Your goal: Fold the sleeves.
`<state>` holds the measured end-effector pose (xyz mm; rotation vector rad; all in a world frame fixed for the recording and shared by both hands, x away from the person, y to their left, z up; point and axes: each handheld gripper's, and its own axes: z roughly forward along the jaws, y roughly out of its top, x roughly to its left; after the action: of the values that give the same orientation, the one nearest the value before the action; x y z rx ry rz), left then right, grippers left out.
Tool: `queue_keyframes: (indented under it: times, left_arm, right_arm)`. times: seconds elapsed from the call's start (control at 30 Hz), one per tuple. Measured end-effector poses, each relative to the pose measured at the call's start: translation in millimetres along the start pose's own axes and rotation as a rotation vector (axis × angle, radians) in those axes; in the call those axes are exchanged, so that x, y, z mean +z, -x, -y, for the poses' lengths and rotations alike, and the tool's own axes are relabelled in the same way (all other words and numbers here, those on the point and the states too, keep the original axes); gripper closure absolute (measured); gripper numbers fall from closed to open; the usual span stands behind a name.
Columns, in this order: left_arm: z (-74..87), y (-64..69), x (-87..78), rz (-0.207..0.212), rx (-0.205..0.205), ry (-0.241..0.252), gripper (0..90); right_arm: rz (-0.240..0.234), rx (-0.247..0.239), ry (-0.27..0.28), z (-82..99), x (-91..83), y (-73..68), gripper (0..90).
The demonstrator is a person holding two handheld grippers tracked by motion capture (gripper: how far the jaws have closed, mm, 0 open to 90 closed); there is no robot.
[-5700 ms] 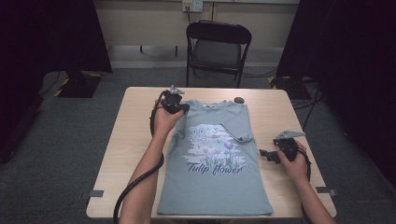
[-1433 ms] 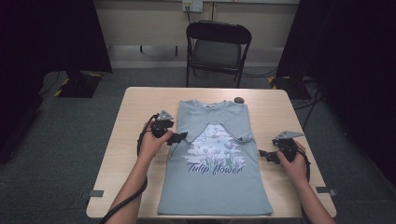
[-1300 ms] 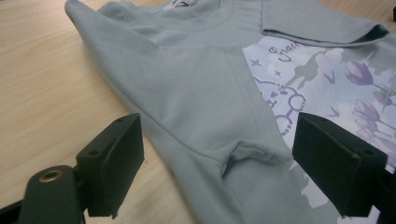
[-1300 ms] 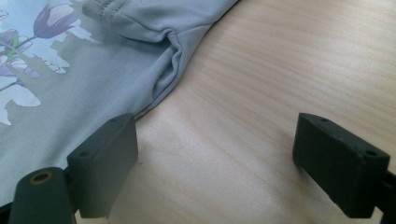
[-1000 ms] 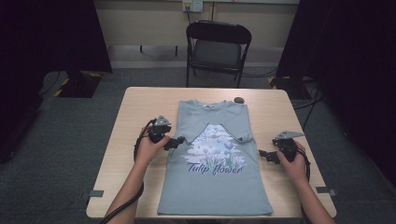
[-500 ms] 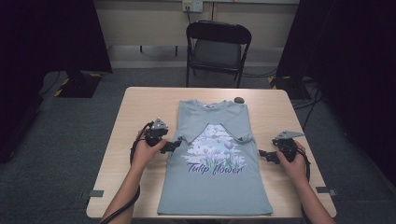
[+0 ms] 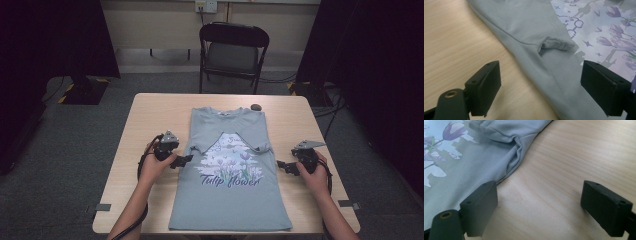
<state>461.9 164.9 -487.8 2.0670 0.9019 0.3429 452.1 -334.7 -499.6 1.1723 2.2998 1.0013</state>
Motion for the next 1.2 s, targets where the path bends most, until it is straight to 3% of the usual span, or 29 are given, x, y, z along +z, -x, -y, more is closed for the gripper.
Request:
queue_keyframes:
  times: [1.2]
  left_arm:
    - [27.1, 1.8, -14.7, -0.032, 0.002, -0.028, 17.0]
  right_arm:
    - [-0.006, -0.006, 0.001, -0.1, 0.1, -0.7, 13.3]
